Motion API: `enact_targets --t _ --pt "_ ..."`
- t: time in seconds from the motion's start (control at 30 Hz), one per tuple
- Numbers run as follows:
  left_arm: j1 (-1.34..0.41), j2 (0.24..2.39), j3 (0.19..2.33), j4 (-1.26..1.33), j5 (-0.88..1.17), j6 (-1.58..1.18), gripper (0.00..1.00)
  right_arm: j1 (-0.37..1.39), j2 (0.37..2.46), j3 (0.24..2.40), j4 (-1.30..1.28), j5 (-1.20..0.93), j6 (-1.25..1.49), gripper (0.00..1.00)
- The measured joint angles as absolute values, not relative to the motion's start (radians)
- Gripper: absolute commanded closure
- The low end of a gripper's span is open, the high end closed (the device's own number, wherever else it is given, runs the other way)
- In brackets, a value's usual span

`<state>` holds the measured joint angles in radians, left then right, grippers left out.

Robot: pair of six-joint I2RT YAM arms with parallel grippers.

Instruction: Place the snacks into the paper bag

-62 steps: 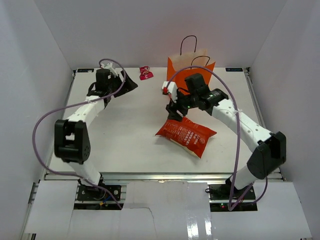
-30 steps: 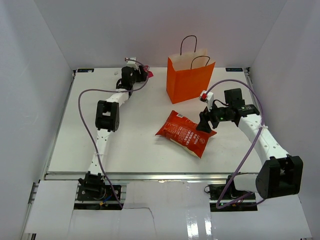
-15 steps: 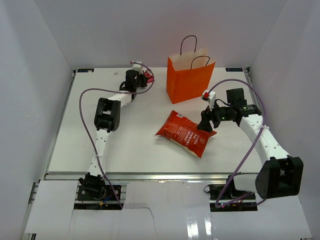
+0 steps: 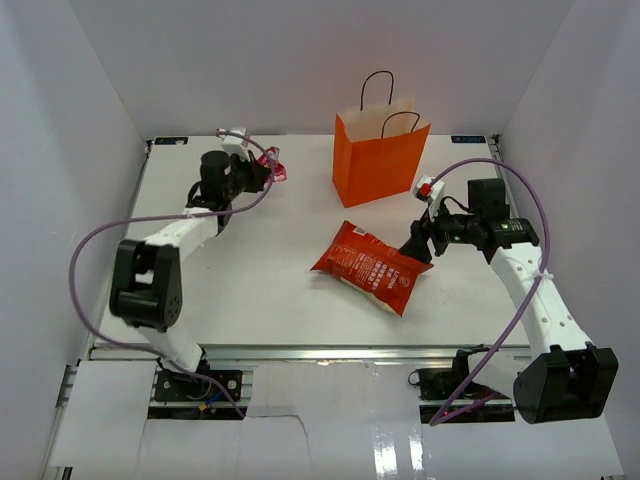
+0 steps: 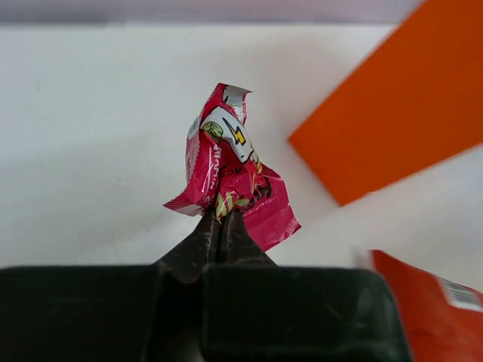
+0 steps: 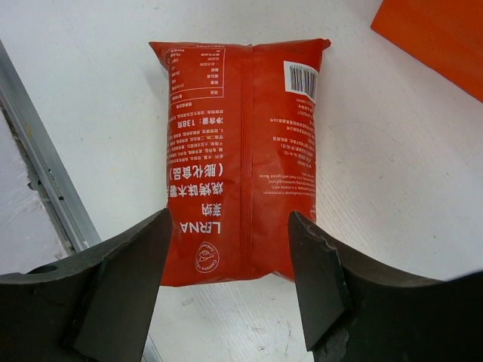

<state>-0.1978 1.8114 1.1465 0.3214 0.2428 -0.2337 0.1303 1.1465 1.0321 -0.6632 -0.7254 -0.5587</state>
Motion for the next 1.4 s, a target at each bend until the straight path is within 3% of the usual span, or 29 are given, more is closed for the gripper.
enact_targets --t 0.17,0.3,0.53,0.87,0.97,1.13,1.23,1.4 --pt "-0.228 1.443 1.075 0.332 0.348 -0.236 1.00 0.120 1.137 1.032 -0.664 -0.741 -0.556 0.31" --pt "-0.314 1.346 1.128 0.366 0.387 -0.237 1.00 0.111 1.135 1.032 -0.664 -0.747 -0.553 0.31" --pt "-0.459 1.640 1.447 0.366 0.363 -0.217 1.00 0.089 1.124 1.030 -0.664 -0.766 -0.537 0.31" --pt "-0.513 2.125 1.970 0.286 0.278 -0.202 1.00 0.038 1.046 0.987 -0.680 -0.773 -0.530 0.31" --pt "-0.531 2.190 2.061 0.255 0.258 -0.191 0.88 0.033 1.034 0.974 -0.681 -0.776 -0.530 0.31" --pt "-0.553 2.205 2.096 0.208 0.230 -0.194 0.53 0.033 1.036 0.965 -0.680 -0.788 -0.530 0.30" --pt "-0.558 2.218 2.171 0.168 0.220 -0.213 0.42 0.033 1.040 0.965 -0.680 -0.797 -0.531 0.29" --pt "-0.557 2.242 2.339 0.104 0.190 -0.221 0.36 0.038 1.074 0.976 -0.698 -0.817 -0.580 0.27"
